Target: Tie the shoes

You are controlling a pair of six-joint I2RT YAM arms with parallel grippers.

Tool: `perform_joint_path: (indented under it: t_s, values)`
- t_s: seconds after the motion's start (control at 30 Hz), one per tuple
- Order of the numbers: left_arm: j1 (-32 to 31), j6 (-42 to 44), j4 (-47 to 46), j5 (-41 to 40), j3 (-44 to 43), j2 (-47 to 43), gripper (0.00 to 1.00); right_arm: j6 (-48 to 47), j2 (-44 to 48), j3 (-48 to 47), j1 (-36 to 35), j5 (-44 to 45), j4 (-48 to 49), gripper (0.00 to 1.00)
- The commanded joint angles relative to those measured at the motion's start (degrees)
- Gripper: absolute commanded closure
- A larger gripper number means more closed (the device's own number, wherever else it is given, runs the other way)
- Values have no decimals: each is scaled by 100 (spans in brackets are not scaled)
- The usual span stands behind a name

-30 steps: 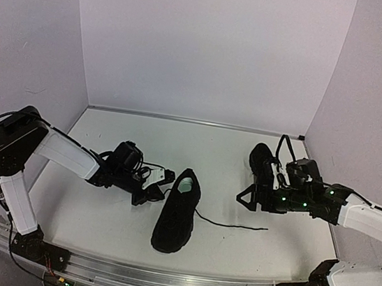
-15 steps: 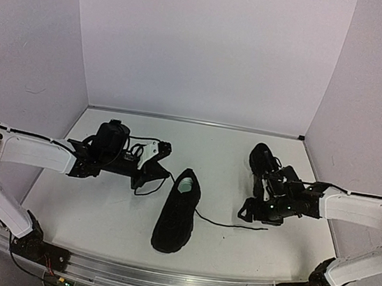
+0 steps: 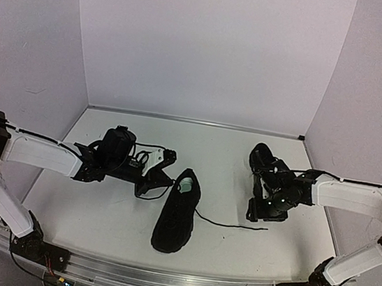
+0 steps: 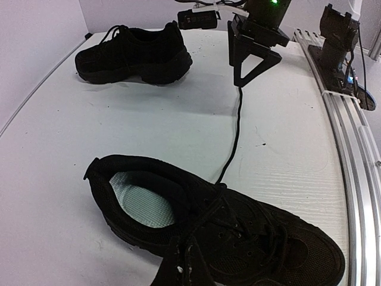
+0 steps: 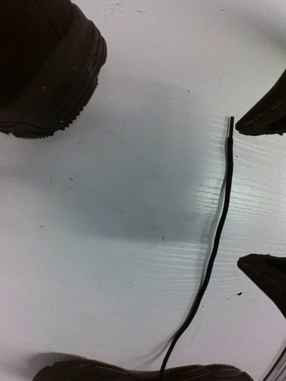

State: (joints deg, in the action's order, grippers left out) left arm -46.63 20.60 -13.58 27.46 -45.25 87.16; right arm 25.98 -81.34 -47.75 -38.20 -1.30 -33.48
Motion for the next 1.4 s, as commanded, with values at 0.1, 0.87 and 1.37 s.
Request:
perform_joint_path:
  t_s: [0.1,0.87,1.37]
  values:
    - [-60,7,-217,41,-203,65,100,460,59,485,-93,-617,243,29]
    - [-132,75,-238,-111,-234,66,100,609,-2134,-386,-92,-770,1707,27]
    - [-128,208,-128,-233,-234,22,100,371,-2954,-1106,-828,784,526,65]
